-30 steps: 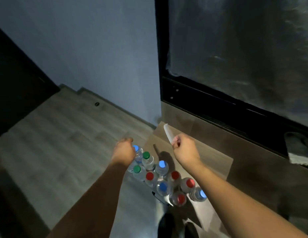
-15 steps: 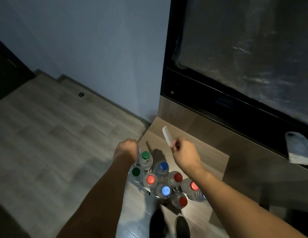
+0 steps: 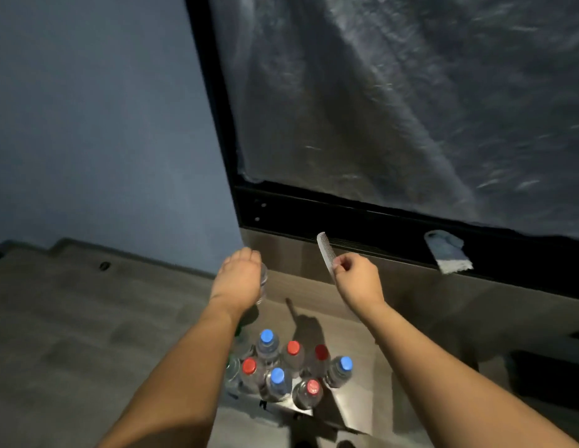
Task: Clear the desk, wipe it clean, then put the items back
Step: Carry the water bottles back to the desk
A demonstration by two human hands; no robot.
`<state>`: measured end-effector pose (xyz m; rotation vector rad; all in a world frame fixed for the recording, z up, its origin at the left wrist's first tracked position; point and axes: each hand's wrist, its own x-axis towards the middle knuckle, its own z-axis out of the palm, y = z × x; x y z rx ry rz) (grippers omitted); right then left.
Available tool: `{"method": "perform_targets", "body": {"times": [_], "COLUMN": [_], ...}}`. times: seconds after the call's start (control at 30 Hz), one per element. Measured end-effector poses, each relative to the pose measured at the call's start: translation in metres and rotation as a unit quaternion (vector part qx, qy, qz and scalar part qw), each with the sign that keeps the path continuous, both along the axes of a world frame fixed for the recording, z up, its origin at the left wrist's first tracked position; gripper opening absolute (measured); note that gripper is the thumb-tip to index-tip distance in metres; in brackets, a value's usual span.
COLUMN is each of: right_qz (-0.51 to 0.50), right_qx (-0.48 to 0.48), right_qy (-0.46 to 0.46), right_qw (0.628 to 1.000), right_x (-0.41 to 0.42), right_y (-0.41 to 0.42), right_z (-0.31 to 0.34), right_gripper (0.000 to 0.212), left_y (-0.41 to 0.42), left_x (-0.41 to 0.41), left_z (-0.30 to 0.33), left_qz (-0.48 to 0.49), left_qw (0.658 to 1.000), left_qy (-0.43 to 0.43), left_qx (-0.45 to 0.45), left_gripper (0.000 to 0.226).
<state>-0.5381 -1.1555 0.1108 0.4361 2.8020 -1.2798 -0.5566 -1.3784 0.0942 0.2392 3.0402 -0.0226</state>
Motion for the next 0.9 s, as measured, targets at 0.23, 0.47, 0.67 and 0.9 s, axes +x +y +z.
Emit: {"method": "perform_targets", "body": {"times": [0.23,0.47,0.67,0.9], "right_qz": [-0.154,-0.321,-0.44,-0.55], "right_qx": [0.004,0.007,-0.01,-0.038], "right_qy": [0.02,0.032,0.024,0.033], "right_qw": [0.988,0.947,0.897,0.834], "right_x": [0.059,0.166,0.296,0.456], "right_y": [0.106,0.225,0.326,0.408], "right_z": [0.015,0.03,0.032,0.025], "right_gripper": [0.013,0.015,0.015,0.017], "left_y": [0.119,0.275,0.403,0.519], "left_x": [0.005,0.062,0.156,0.293], "left_z": [0.009,0.027,0.042,0.049], "left_qz": [-0.182,-0.359,-0.486,-0.589], "left_qw": [0.982,0.932,0.873,0.806], "left_qy": [0.046,0.044,0.043,0.031], "left_qx": [0.002,-0.002,-0.007,0.048], "left_gripper": [0.044,0.044,0.049,0.057]}}
